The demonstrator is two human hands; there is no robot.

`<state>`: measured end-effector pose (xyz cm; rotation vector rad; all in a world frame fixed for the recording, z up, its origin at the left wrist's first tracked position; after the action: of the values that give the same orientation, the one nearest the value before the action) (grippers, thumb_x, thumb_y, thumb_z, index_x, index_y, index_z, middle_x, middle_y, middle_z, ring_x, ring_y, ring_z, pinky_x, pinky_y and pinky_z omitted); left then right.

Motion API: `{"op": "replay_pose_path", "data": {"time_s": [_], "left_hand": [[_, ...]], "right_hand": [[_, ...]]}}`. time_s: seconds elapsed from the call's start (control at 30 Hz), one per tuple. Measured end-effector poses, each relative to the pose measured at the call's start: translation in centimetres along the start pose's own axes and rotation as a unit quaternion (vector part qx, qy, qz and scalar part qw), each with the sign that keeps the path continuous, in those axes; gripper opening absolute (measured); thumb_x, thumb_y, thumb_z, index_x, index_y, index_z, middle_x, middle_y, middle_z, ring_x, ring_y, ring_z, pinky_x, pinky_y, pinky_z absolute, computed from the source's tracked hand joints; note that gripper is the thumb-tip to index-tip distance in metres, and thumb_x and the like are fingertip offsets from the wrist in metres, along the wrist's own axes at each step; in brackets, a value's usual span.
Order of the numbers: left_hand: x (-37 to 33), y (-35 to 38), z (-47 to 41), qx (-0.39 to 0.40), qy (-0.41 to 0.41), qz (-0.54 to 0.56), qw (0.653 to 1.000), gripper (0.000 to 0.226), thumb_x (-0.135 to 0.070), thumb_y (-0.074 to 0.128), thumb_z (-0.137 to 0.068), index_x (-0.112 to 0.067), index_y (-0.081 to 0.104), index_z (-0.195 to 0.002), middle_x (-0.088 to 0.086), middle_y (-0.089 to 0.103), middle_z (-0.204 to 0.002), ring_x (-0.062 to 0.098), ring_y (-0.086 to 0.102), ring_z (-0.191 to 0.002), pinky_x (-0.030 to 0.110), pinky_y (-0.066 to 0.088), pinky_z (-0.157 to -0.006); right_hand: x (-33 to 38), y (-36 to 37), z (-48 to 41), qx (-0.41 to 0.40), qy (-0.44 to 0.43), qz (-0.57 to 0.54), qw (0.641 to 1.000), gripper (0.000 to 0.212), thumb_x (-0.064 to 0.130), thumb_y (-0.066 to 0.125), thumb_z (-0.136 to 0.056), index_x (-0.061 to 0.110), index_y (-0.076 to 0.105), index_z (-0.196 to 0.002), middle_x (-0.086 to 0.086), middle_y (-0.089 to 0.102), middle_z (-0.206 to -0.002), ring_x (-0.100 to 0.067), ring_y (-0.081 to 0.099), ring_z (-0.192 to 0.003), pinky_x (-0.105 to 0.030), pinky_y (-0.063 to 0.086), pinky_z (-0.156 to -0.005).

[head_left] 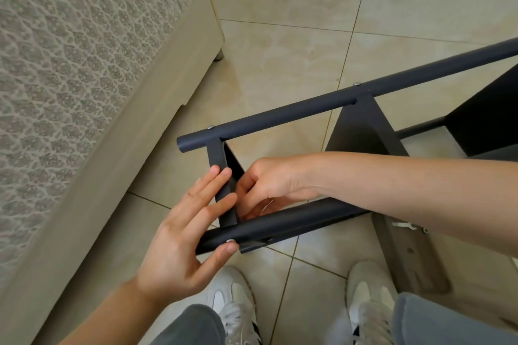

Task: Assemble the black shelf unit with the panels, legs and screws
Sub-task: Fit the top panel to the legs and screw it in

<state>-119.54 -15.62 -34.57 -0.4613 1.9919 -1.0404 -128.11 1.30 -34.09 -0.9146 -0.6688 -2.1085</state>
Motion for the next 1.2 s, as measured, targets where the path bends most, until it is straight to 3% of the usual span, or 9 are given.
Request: {"op": "replay_pose_path", "data": {"time_s": [0.4,0.67,1.2], "left_hand": [[0.2,-0.1,0.2,0.011,0.003,0.003,1.0,0.054,-0.044,0.049,-0.1,-0.001,0.057,-0.131,0.019,0.039,-0.155,0.035,0.029,-0.149,0.042,0.028,-0.12],[0.1,-0.1,-0.1,0.004,-0.007,0.016,1.0,0.051,-0.043,0.05,-0.099,-0.003,0.057,-0.13,0.016,0.041,-0.154,0.032,0.029,-0.149,0.041,0.028,-0.12],[0.2,0.1,-0.1,-0.006,-0.003,0.029,1.0,0.05,-0.042,0.05,-0.099,-0.003,0.058,-0.129,0.019,0.042,-0.152,0.035,0.03,-0.148,0.044,0.029,-0.119]], "right_hand": [[-0.5,0.1,-0.2,0.015,0.005,-0.023,1.0,0.009,-0.004,0.06,-0.09,0.001,0.067,-0.091,-0.016,0.063,-0.084,-0.016,0.062,-0.069,-0.018,0.055,-0.066],[-0.4,-0.1,-0.7,0.014,0.033,-0.005,0.999,0.008,0.001,0.061,-0.091,0.007,0.067,-0.087,-0.005,0.063,-0.074,-0.009,0.057,-0.06,-0.018,0.053,-0.063],[-0.3,-0.6,-1.2,0.076,0.061,-0.03,0.995,0.012,0.0,0.055,-0.095,0.004,0.066,-0.092,-0.002,0.067,-0.071,-0.006,0.063,-0.058,-0.017,0.054,-0.058]]}}
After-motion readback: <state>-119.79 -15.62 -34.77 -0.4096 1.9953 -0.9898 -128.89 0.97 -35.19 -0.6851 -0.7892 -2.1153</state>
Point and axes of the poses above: each hand's wrist, its own z-axis away from the middle knuckle, its own y-axis out of the palm, x = y × z, the point moved 2 cm from there along -z, towards the middle knuckle
